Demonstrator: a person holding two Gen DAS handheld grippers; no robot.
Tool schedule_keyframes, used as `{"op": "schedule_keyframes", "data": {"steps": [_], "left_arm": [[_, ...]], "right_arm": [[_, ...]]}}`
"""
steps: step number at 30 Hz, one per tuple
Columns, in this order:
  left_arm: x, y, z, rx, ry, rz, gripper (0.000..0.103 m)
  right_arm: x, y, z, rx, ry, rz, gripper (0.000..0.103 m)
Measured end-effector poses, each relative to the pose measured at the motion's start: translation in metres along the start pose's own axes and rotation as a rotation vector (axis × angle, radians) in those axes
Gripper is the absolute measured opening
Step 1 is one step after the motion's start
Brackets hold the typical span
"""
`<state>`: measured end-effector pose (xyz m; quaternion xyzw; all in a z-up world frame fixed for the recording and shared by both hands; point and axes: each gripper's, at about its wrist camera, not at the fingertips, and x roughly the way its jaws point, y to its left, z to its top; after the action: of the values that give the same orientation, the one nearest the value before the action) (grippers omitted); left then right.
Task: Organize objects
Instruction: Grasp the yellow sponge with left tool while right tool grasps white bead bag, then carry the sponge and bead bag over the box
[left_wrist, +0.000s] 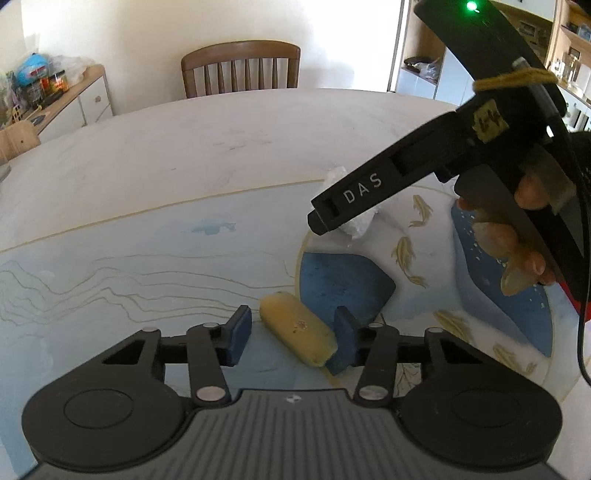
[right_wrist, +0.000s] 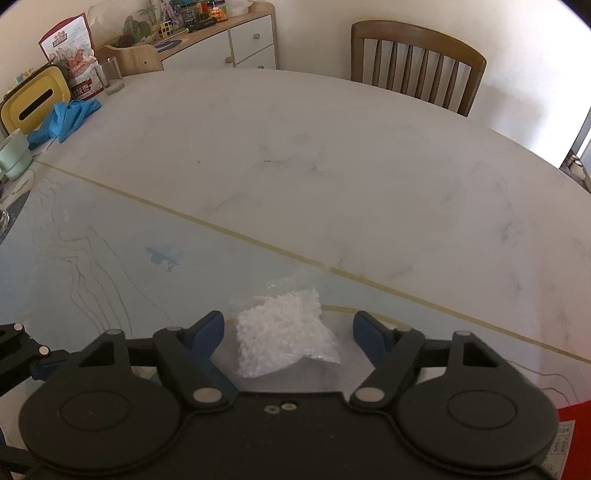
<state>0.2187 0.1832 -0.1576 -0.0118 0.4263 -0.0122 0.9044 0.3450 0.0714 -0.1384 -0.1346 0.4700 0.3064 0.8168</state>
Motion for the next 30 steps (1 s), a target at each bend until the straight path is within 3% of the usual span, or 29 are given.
{"op": "schedule_keyframes", "data": {"steps": [6,7,11,30], "left_arm": [[-0.004,-0.001,0.0,-0.011,0.006,0.004,0.037],[-0.004,-0.001,0.0,-0.009,0.005,0.005,0.03],[-0.004,0.0,0.0,-0.014,0.006,0.002,0.027],[-0.023,-0.012,0.002,-0.02,0.032,-0.016,0.021]], "right_arm": [[-0.005,0.001,-0.004,0.008,-0.005,-0.004,0.045],[-0.006,0.001,-0.005,0.01,-0.005,-0.001,0.044],[-0.013,0.002,-0.009,0.026,-0.01,-0.007,0.036],[-0.103,0.001,-0.061,0.144,-0.032,0.032,0.032]]}}
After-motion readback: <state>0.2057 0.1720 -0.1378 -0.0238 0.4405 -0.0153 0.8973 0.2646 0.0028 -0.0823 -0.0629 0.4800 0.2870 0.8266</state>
